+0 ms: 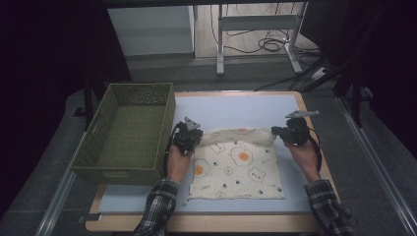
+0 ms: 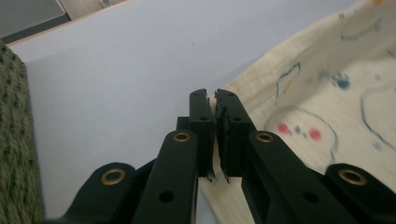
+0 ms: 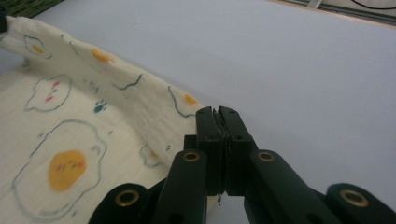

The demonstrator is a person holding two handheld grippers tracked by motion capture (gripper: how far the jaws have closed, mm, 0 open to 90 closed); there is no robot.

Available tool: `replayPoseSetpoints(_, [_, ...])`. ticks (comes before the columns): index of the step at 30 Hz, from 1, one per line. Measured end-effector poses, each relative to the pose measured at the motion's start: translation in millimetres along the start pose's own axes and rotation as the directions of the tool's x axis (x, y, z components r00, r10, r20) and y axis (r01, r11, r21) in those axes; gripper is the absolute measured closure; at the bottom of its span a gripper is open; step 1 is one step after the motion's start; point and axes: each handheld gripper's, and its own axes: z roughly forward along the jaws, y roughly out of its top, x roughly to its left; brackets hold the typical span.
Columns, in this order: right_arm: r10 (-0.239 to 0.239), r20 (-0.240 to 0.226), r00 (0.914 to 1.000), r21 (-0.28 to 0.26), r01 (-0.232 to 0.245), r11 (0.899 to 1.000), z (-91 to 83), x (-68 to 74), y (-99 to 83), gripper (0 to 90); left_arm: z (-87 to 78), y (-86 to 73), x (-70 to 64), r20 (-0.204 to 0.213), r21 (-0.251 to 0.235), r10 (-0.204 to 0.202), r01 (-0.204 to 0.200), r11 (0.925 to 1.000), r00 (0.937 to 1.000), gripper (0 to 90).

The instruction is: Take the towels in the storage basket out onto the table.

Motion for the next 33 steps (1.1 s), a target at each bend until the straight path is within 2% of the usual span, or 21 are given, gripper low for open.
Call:
replayPoseSetpoints(3, [-0.014,-0.008,0.9999,-0.001,0.014,1.000,-5.0,4.1,-5.2,88.2,-8.0,-7.8,-5.7,0.013,-0.009,0.014,-0.014,0.9999,0.9998,85.8])
replayPoseSetpoints(4, [-0.029,-0.012,0.9995,-0.003,0.029,1.000,-13.0,9.5,-13.5,88.2,-13.7,-12.4,-9.6,0.018,-0.016,0.020,-0.020,0.9997,0.9996,85.7])
replayPoseSetpoints(12, [-0.046,-0.044,0.9980,-0.011,0.046,0.999,-35.9,21.9,-37.0,88.1,-40.7,-34.8,-23.9,0.065,-0.055,0.041,-0.037,0.9978,0.9971,85.7])
replayPoseSetpoints(18, [-0.047,-0.081,0.9956,-0.018,0.046,0.999,-55.5,32.3,-57.4,88.1,-55.9,-54.4,-30.7,0.117,-0.071,0.048,-0.040,0.9966,0.9920,85.7])
replayPoseSetpoints(24, [-0.047,-0.111,0.9927,-0.042,0.043,0.998,-73.1,43.0,-75.2,88.0,-73.8,-66.8,-33.7,0.159,-0.101,0.050,-0.034,0.9943,0.9860,85.7])
replayPoseSetpoints(26, [-0.042,-0.126,0.9912,-0.049,0.036,0.998,-79.0,48.1,-81.6,88.0,-77.7,-70.8,-35.5,0.160,-0.095,0.064,-0.049,0.9942,0.9850,85.7])
replayPoseSetpoints(33, [-0.075,-0.151,0.9858,-0.027,0.071,0.997,-87.8,64.2,-97.6,87.9,-85.8,-87.7,-39.2,0.197,-0.084,0.061,-0.046,0.9955,0.9784,85.4])
